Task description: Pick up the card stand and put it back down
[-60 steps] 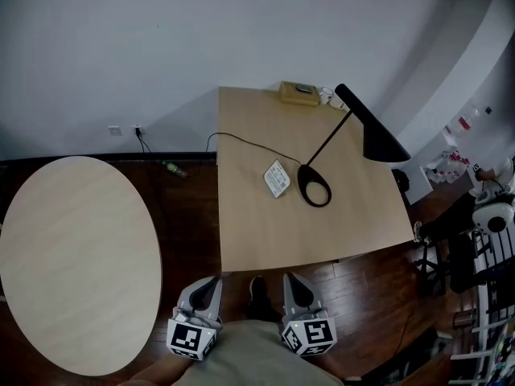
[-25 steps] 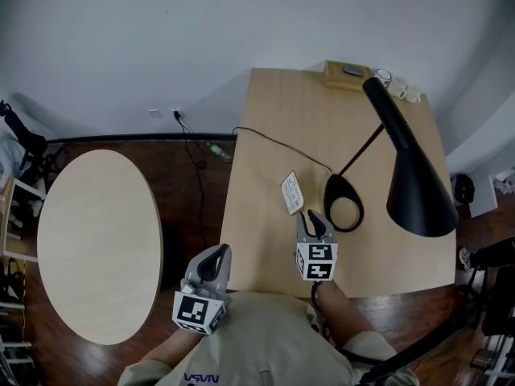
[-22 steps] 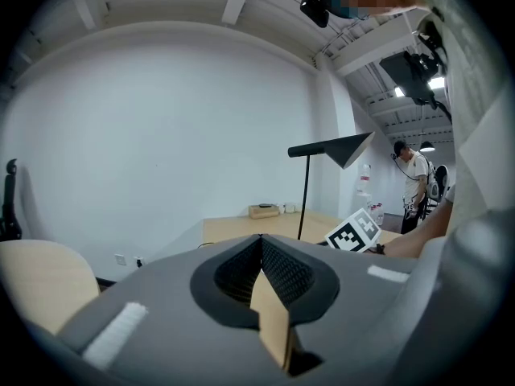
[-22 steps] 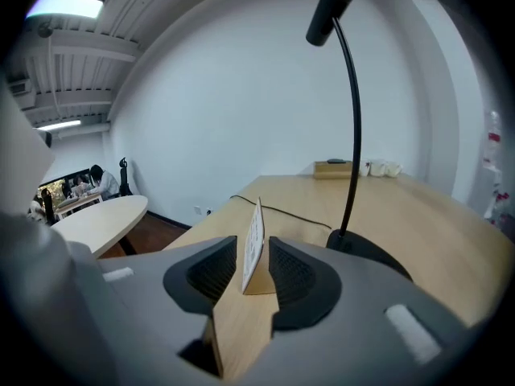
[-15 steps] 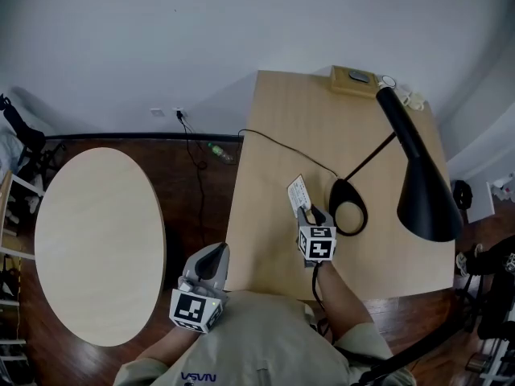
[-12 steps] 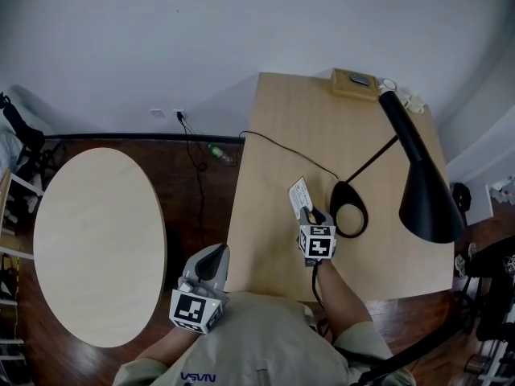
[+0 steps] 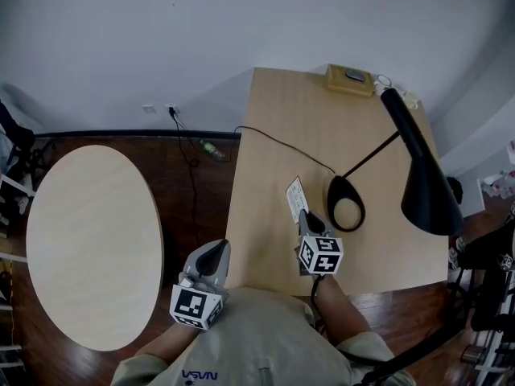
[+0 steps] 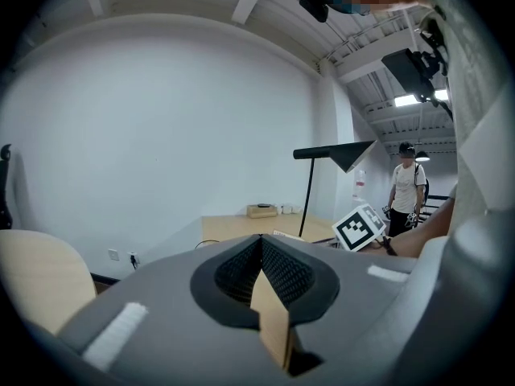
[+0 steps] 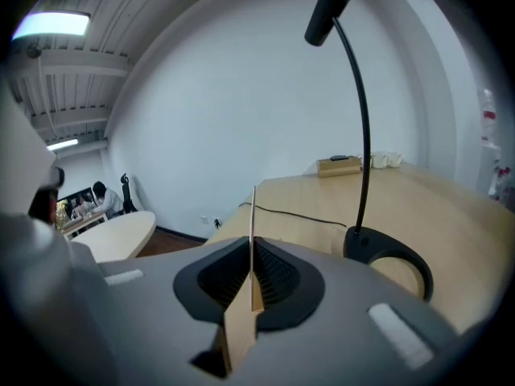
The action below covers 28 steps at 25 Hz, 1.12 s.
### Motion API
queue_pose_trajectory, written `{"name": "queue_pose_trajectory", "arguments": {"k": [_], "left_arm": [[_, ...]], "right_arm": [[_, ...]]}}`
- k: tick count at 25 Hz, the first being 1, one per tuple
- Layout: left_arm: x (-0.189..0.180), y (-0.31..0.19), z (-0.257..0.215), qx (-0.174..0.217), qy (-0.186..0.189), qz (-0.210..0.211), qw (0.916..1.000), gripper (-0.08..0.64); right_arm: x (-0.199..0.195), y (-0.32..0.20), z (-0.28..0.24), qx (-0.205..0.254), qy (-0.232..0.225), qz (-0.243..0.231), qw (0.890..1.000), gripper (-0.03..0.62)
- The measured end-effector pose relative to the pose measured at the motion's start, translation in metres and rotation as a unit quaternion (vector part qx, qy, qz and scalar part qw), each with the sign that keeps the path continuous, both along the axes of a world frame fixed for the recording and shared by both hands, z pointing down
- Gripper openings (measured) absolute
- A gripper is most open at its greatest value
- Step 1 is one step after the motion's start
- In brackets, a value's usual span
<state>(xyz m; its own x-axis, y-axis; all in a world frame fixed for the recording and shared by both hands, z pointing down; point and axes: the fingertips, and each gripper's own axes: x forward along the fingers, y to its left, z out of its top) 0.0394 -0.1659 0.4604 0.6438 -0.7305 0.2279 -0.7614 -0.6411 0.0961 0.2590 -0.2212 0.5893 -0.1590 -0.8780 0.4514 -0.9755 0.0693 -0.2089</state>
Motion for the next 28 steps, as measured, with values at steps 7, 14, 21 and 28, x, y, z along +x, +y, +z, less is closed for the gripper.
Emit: {"name": "queue_pose_trajectory", "arguments": {"k": [7,14,21,28], "left_arm": [[0.008,0.002,0.007,-0.004,0.012,0.023,0.9996,0.003],[0.007,0.002,0.004,-0.005,0.02,0.027,0.9994,0.003],[0.003,0.001,0.004,0.011,0.02,0.036,0.9991,0.003],[0.006,0.001,0.004,0.001,0.015,0.036,0.9993,0.002]], "right_arm": [[-0.011,0.037,-0.077,0.071,-0.037,0.008,0.997,0.015],[-0.029,0.073,-0.112,0.09,-0.042,-0.002,0.995,0.015],[-0.053,0.087,-0.127,0.096,-0.04,-0.015,0.994,0.015],[-0.066,0.089,-0.122,0.085,-0.038,-0.035,0.995,0.015]]}}
